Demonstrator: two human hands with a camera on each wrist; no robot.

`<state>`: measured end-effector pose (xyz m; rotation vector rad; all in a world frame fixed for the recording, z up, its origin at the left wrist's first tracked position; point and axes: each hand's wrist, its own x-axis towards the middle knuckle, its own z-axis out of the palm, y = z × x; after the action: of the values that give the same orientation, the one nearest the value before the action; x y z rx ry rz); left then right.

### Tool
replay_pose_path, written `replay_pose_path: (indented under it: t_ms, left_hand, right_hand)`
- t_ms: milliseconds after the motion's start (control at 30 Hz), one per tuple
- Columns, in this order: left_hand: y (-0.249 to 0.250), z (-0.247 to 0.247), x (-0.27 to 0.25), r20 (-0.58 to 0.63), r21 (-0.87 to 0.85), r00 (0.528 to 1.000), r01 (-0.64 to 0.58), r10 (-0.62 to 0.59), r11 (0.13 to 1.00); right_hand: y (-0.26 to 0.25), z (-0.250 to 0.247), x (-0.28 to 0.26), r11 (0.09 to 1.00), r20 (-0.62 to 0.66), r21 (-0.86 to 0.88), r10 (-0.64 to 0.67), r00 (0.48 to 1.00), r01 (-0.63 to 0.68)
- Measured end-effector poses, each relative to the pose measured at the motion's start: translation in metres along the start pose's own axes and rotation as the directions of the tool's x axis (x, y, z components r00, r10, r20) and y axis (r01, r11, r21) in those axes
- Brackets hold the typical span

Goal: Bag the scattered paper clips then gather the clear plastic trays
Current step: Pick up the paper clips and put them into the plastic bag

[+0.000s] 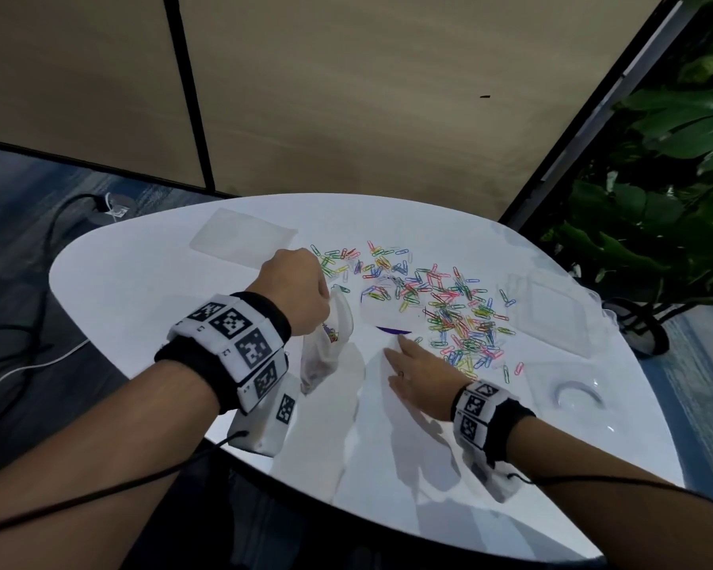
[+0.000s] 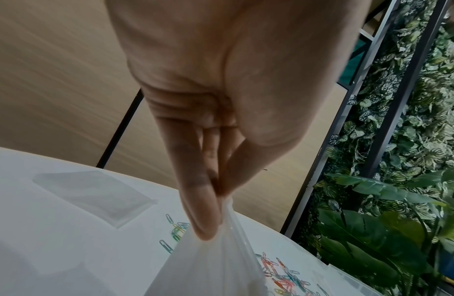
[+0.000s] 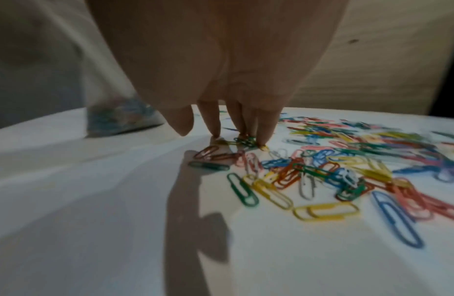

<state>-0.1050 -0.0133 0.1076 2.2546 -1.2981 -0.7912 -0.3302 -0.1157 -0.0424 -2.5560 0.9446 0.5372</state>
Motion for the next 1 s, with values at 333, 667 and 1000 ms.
replay_pose_path:
  t_ms: [333, 667, 1000]
  left_hand:
    - [0.002, -0.003, -0.003, 0.017, 0.042, 1.000, -0.016, 0.015, 0.999]
    - [0.009, 0.009, 0.000, 0.050, 0.078, 0.998, -0.038, 0.034, 0.996]
    - [0.026, 0.023, 0.011, 0.078, 0.081, 0.996, -0.043, 0.037, 0.996]
  right_hand:
    - [0.057, 0.030, -0.053, 0.948, -0.098, -0.318, -0.054, 0.994, 0.020]
    - [0.053, -0.005, -0.032, 0.985, -0.432, 0.159, 0.133, 0.892, -0.071]
    - [0.047, -0.061, -0.025, -0.097, 0.016, 0.994, 0.532, 0.847, 0.042]
